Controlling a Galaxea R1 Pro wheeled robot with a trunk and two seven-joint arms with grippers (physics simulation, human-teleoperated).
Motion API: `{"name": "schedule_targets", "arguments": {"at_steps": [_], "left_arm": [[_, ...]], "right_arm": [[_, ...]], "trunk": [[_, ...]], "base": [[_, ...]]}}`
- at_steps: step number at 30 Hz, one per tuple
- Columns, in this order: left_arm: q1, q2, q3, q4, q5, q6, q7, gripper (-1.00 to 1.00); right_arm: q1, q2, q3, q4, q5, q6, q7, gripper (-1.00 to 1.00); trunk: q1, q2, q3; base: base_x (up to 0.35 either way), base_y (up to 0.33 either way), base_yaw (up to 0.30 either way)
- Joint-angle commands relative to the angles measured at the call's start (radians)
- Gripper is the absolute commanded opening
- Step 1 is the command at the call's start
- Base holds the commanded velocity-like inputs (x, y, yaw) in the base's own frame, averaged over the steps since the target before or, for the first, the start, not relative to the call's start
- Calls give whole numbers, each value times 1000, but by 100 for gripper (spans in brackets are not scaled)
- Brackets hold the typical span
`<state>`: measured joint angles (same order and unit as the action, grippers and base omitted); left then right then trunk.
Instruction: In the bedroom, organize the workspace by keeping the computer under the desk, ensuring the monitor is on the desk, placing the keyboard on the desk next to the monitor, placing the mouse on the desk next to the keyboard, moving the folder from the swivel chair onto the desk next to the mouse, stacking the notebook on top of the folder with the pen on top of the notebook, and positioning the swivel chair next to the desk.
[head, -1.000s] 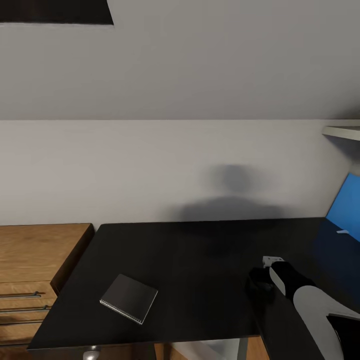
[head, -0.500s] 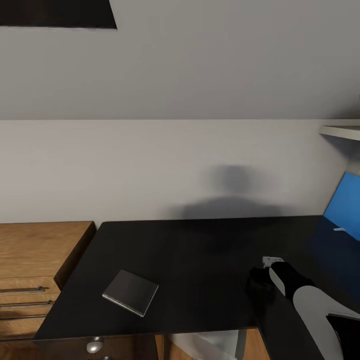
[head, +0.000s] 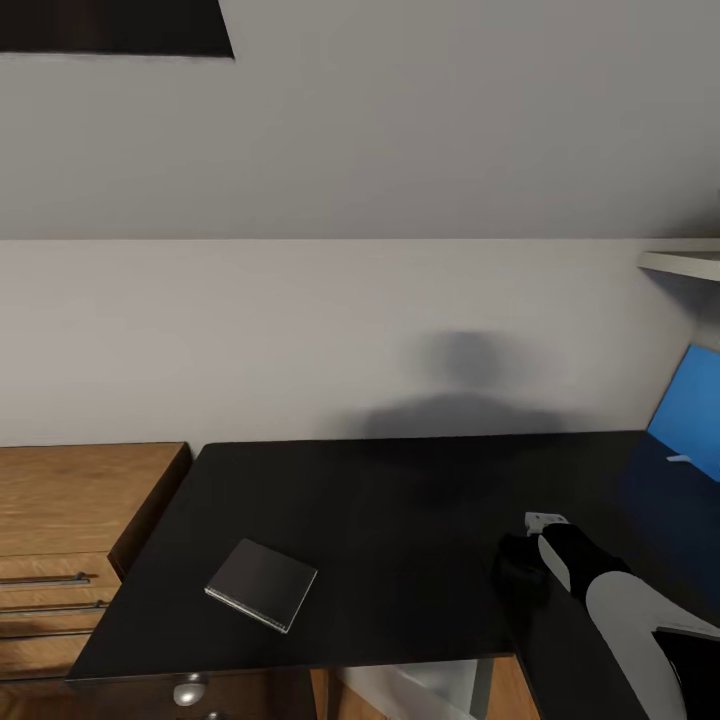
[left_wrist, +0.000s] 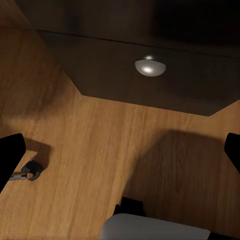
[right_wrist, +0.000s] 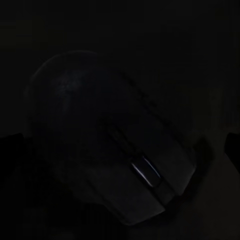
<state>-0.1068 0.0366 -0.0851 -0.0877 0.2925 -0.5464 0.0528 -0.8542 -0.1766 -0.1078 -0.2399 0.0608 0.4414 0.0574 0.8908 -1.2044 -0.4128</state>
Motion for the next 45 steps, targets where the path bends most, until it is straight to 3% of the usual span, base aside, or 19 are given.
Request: {"name": "schedule_targets", "arguments": {"at_steps": [1, 24, 32, 36, 45], "left_arm": [[-1, 0, -9, 0, 4, -3, 6, 100], [0, 0, -8, 0, 5, -3, 6, 100], [0, 0, -8, 0, 6, -3, 6, 100], [0, 0, -8, 0, 11, -3, 6, 100], [-1, 0, -8, 0, 25, -3, 6, 100]], "right_arm": [[0, 0, -7, -2, 7, 5, 5, 100], [0, 2, -6, 8, 8, -16, 5, 100], [0, 2, -6, 10, 30, -18, 5, 100], [0, 2, -6, 10, 33, -18, 5, 100], [0, 2, -6, 10, 34, -18, 5, 100]], "trunk": [[0, -1, -1], [0, -1, -1], [0, -1, -1], [15, -29, -14], [15, -29, -14]], "base": [[0, 0, 0], [0, 0, 0], [0, 0, 0], [0, 0, 0], [0, 0, 0]]}}
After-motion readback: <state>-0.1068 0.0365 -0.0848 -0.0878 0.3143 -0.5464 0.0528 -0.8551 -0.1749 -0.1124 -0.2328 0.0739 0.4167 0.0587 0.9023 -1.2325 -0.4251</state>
